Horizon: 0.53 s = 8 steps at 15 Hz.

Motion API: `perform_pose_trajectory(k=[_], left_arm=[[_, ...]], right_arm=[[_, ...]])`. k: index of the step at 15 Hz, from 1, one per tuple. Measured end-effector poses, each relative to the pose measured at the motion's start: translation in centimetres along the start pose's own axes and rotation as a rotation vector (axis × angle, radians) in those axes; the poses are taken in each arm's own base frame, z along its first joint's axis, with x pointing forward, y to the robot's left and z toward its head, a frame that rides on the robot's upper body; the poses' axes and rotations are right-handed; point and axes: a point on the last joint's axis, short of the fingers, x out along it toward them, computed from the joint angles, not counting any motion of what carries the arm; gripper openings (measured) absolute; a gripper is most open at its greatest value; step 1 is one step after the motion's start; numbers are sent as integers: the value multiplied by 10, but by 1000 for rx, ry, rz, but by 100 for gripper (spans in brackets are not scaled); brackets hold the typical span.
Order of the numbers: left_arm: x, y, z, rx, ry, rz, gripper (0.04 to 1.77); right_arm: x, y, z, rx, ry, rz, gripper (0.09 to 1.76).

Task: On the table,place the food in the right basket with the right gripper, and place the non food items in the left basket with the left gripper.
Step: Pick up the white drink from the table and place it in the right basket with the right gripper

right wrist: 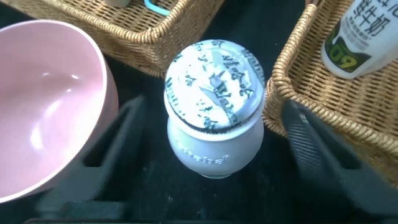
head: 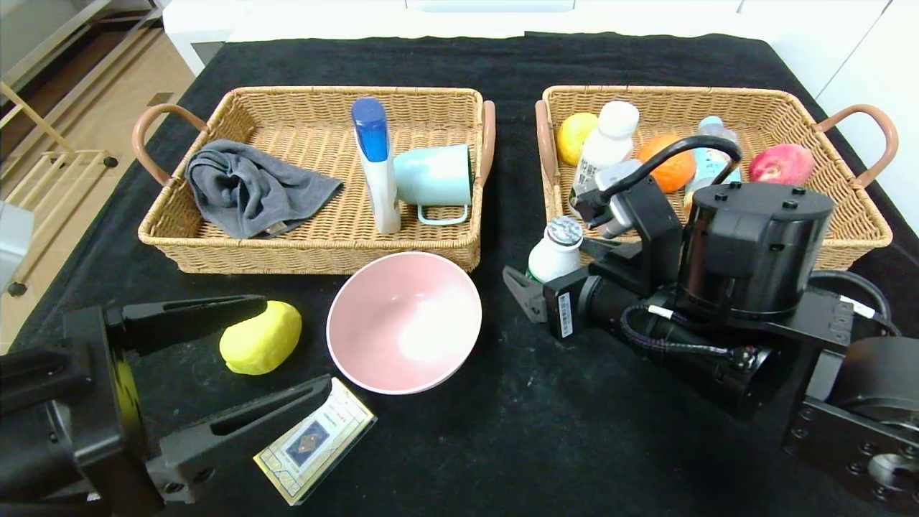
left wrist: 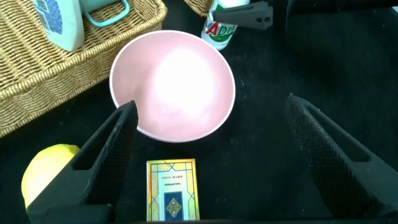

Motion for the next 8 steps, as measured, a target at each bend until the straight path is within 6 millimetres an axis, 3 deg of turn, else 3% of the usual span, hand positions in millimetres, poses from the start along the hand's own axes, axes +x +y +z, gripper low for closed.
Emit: perform_pose_trajectory(k=[4, 8], left_arm=[[0, 0, 0, 1, 1, 1, 172], [0, 0, -1, 1, 3, 1, 172]], right_arm=[[1, 0, -2, -3, 7, -5, 96], [1, -1, -3, -3, 10, -5, 90]])
